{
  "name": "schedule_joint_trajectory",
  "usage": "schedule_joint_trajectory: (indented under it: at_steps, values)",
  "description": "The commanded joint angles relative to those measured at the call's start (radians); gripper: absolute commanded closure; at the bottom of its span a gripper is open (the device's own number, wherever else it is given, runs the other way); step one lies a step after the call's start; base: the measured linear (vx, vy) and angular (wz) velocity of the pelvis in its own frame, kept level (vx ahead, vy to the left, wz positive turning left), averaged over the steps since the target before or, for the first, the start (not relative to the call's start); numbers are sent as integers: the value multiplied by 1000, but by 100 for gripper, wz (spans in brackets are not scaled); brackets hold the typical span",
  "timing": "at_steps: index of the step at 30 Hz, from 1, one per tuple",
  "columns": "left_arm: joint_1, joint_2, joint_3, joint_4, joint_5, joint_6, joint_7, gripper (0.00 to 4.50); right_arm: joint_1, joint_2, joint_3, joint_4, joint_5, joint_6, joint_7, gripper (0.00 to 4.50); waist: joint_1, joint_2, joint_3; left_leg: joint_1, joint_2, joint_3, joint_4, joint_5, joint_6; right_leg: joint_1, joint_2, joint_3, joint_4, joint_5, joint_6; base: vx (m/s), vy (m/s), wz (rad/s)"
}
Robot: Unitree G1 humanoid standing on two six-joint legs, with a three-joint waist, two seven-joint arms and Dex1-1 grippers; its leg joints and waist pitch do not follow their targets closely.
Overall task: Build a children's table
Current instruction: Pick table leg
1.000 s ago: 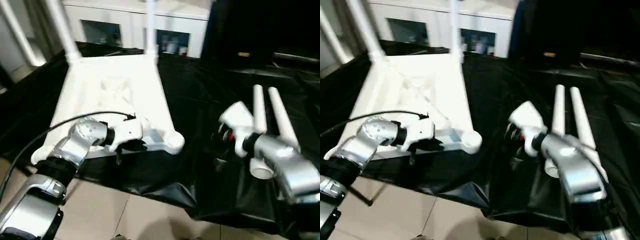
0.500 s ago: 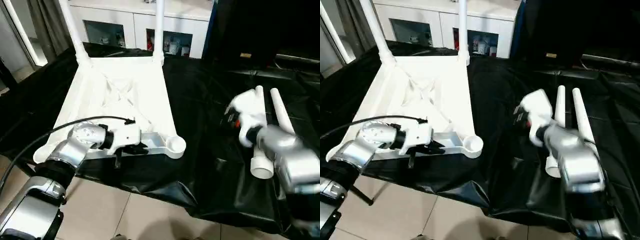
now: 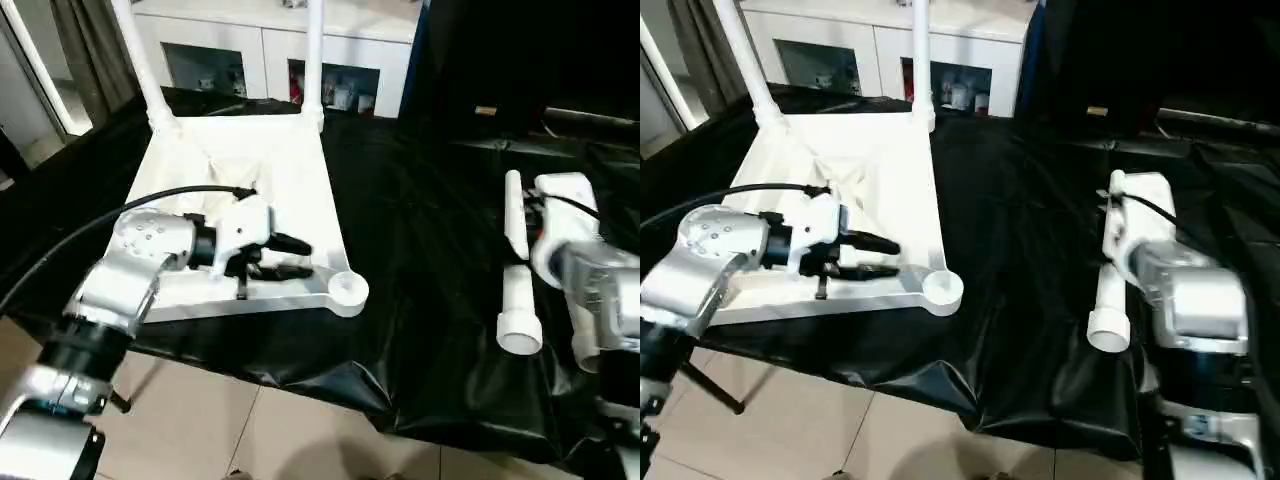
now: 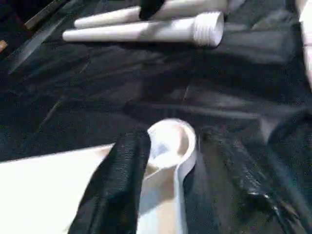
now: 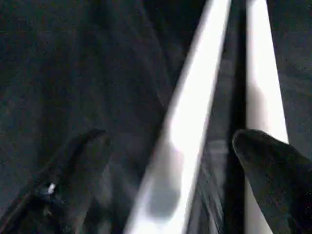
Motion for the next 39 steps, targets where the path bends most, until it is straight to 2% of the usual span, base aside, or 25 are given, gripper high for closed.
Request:
schedule_joint_trajectory:
  at_steps: [1,4,9,18,19,20,22,25,26,28,32,34,39]
  values:
    - [-6,-8,-14,-64,-25,60,4,220,-3,-7,-14,24,10,74,2,0,0,-9,-73,12,8,5,-66,-170,-30,58,-44,44,-72,-287,-168,0,0,0]
    - [-10,-16,-23,-93,-36,96,-3,220,12,-7,-3,48,21,110,12,0,-1,-11,-71,10,6,6,-64,-176,-29,59,-45,43,-75,-308,-159,0,0,0]
    - [-10,-31,-36,-150,-73,172,-21,220,31,44,-43,78,67,138,34,0,-3,-9,-72,8,5,5,-63,-181,-27,58,-45,40,-79,-338,-148,0,0,0]
    - [-4,-21,-58,-213,-81,262,-17,220,12,66,-34,144,88,130,45,0,-4,-11,-72,10,6,4,-64,-179,-34,55,-44,39,-81,-355,-136,0,0,0]
    - [-3,-21,-58,-214,-81,263,-16,214,11,66,-34,147,88,128,44,17,-4,-11,-72,10,6,4,-64,-179,-34,55,-44,39,-81,-355,-136,0,0,0]
    - [-1,-17,-59,-220,-80,271,-14,214,3,67,-39,162,87,123,40,26,-4,-17,-71,10,5,5,-64,-177,-32,55,-43,39,-82,-356,-134,0,0,0]
    - [2,-12,-59,-226,-79,277,-12,214,-4,65,-39,177,88,119,39,26,-4,-17,-71,9,5,5,-65,-174,-33,56,-44,39,-82,-357,-132,0,0,0]
    - [3,-7,-60,-230,-75,276,-8,214,-7,57,-26,191,87,115,44,59,-3,-15,-72,10,5,4,-65,-178,-35,56,-44,39,-82,-360,-127,0,0,0]
    - [5,-2,-61,-236,-73,280,-5,214,-8,52,-18,208,87,110,48,68,-5,-23,-72,10,5,5,-65,-181,-34,55,-43,38,-83,-364,-123,0,0,0]
    - [7,3,-63,-241,-67,281,-4,214,-9,48,-12,226,86,101,47,80,-5,-20,-71,10,6,4,-65,-184,-36,54,-45,38,-83,-374,-123,0,0,0]
    - [9,10,-65,-244,-61,283,0,214,-8,42,0,252,77,81,43,118,-5,-24,-71,12,5,4,-66,-200,-38,52,-44,37,-87,-399,-111,0,0,0]
    - [11,3,-62,-235,-40,259,33,186,-7,43,-3,260,74,72,37,135,-6,-23,-70,12,5,3,-66,-210,-40,51,-44,36,-90,-417,-104,0,0,0]
    - [14,-11,-54,-195,22,198,126,154,-10,46,-24,273,74,46,18,170,-9,-23,-70,13,3,2,-66,-233,-42,49,-41,33,-96,-447,-83,0,0,0]
